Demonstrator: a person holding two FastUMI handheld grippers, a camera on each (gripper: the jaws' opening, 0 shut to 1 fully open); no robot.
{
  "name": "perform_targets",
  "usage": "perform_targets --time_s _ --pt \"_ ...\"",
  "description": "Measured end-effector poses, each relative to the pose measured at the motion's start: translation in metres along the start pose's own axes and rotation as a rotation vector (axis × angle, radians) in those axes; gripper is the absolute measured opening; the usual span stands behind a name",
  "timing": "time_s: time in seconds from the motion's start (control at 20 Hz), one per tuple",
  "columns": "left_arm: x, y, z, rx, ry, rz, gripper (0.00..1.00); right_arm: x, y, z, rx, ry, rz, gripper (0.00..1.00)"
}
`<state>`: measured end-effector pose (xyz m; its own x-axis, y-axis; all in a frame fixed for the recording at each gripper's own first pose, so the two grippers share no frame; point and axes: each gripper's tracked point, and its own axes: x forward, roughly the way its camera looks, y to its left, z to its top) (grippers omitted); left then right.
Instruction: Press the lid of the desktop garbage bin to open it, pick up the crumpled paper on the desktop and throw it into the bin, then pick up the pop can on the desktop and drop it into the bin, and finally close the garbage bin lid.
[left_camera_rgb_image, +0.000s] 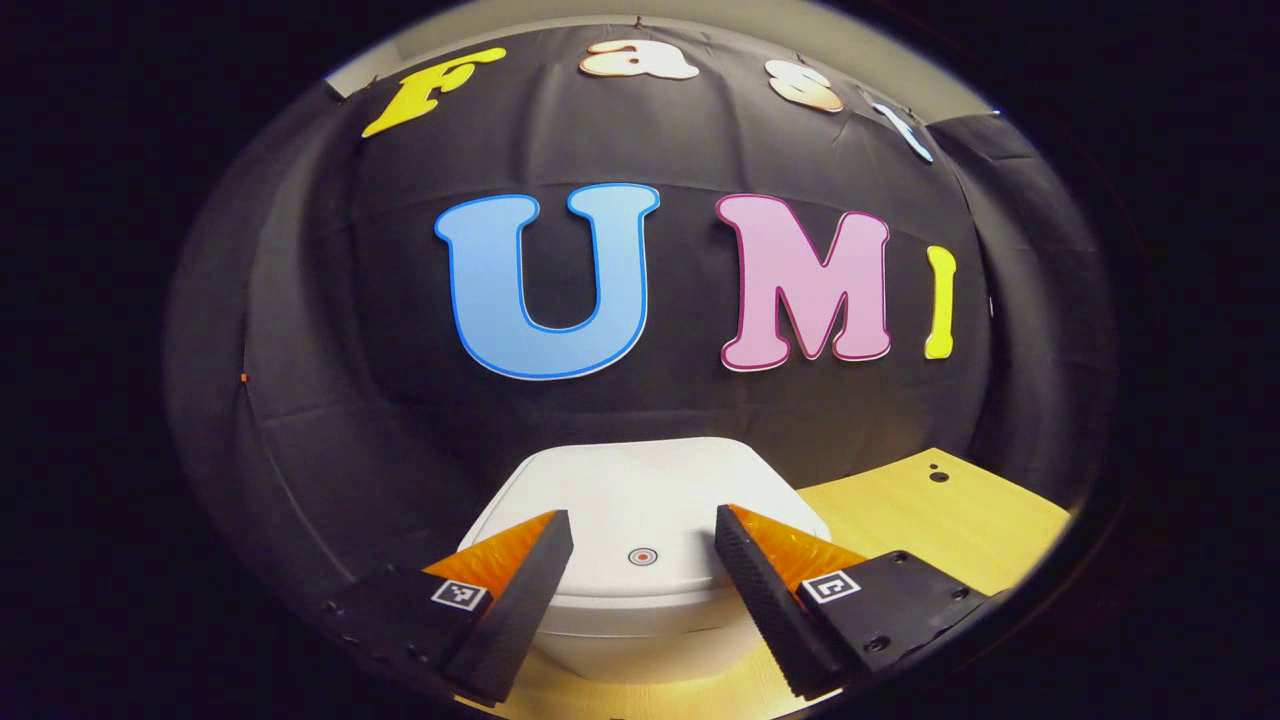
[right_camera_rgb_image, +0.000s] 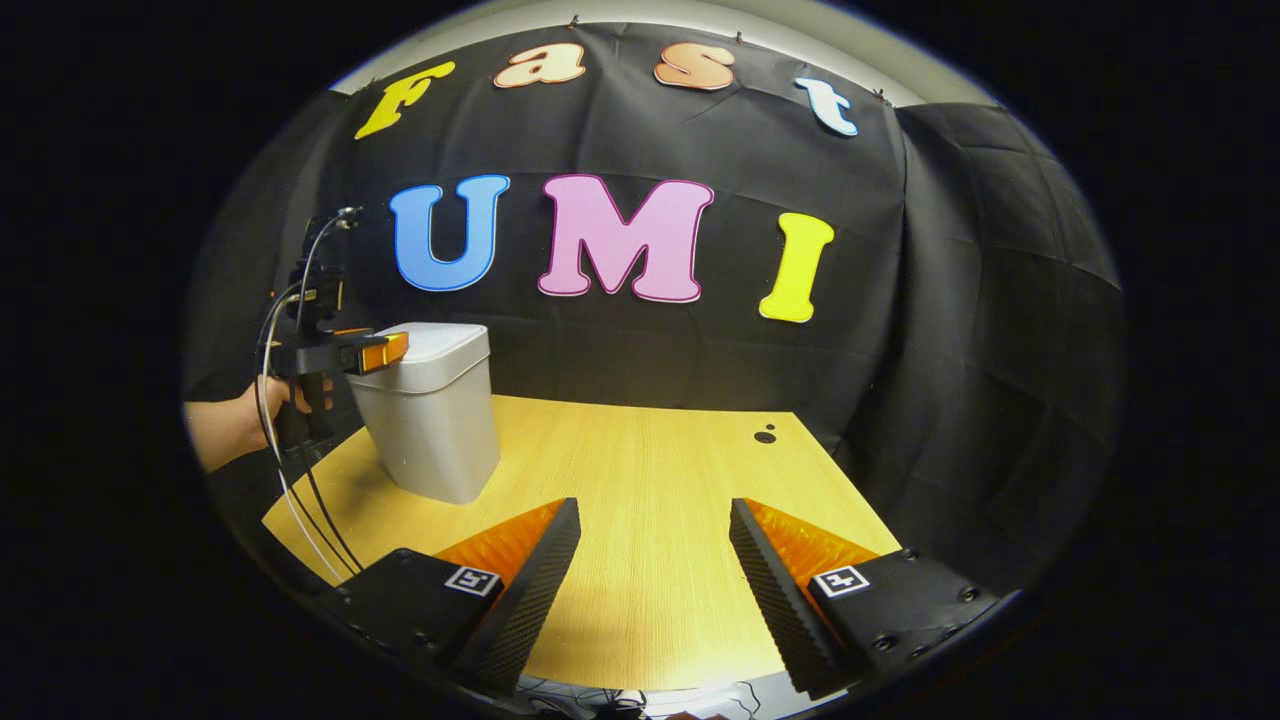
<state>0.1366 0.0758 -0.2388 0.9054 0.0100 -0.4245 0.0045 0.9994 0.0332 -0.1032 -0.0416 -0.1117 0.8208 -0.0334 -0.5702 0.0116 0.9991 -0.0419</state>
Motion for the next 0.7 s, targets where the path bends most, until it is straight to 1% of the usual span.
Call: perform_targets --time_s 0.05,0.1,0.2,0.4,0.55,0.7 --pt "-0.015 -0.010 0.002 -0.018 -0.004 -0.029 0.98 0.000 0.001 0.002 0.002 -0.008 0.002 0.97" --pt "-0.031 -0.017 0.005 -0.024 -0.022 -0.040 0.99 0.000 0.003 0.004 0.006 -0.016 0.008 0.97" --pt "-0.064 -0.023 0.009 -0.024 -0.040 -0.031 0.96 -0.002 0.004 0.007 0.015 -0.026 0.007 0.97" --pt "-0.136 -0.042 0.012 -0.027 -0.098 -0.001 0.96 -0.012 0.012 0.016 0.055 -0.072 0.016 0.97" --pt "-0.185 -0.058 0.013 -0.058 -0.128 0.006 0.96 -0.024 0.016 0.020 0.065 -0.097 0.018 0.97" --pt "-0.228 -0.074 0.010 -0.089 -0.150 0.000 0.96 -0.043 0.010 0.035 0.094 -0.179 -0.006 0.97"
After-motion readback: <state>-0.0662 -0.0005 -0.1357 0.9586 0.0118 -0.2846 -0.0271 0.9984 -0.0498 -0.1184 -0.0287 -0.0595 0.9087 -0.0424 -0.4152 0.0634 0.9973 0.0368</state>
